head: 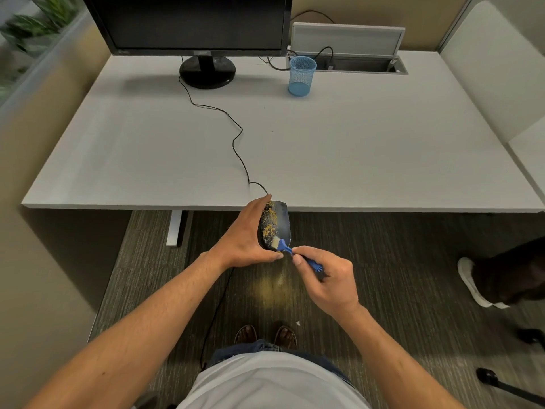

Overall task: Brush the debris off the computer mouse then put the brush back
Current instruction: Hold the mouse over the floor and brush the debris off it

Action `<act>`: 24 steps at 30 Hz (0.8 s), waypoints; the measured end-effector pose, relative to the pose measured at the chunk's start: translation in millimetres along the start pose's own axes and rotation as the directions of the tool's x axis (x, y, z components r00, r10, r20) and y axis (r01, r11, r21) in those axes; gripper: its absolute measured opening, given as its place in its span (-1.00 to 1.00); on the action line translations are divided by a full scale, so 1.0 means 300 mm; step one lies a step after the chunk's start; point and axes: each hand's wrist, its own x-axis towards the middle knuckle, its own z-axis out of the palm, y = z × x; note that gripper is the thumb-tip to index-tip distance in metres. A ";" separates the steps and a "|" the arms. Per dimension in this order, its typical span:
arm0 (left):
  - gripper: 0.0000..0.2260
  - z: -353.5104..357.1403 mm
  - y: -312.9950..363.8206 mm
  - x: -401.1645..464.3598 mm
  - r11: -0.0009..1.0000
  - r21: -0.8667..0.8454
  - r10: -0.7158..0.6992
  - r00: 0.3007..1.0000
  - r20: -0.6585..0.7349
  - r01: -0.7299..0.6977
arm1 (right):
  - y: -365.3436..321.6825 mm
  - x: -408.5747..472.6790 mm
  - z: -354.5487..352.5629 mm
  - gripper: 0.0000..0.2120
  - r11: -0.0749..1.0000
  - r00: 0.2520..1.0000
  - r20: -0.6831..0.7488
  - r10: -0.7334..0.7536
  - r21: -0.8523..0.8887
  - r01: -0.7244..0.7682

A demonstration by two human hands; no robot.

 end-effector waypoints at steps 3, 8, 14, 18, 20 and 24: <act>0.10 -0.003 0.003 -0.002 1.000 0.006 0.009 1.000 -0.006 -0.008 | 0.006 -0.001 -0.003 -0.80 1.000 0.997 0.078 0.009 0.025 -0.010; 0.10 -0.009 0.005 -0.012 1.000 0.023 0.005 1.000 -0.007 -0.005 | 0.038 -0.021 -0.030 -0.83 0.999 0.994 0.102 0.038 -0.008 -0.037; 0.11 -0.007 0.009 -0.014 1.000 0.008 -0.006 1.000 -0.001 0.006 | 0.063 -0.037 -0.065 -0.85 0.999 0.995 0.084 0.047 0.006 -0.048; 0.13 -0.002 0.007 -0.011 1.000 0.018 0.003 1.000 0.005 -0.003 | 0.062 -0.033 -0.066 -0.85 0.995 0.985 0.158 0.073 0.058 -0.083; 0.13 0.001 0.009 -0.010 1.000 0.026 0.008 1.000 0.006 -0.008 | 0.062 -0.027 -0.064 -0.85 0.988 0.975 0.188 0.118 0.079 -0.135; 0.10 0.001 0.015 -0.013 1.000 0.024 0.010 1.000 0.000 -0.010 | 0.073 -0.008 -0.077 -0.81 0.963 0.960 0.191 0.206 0.133 -0.233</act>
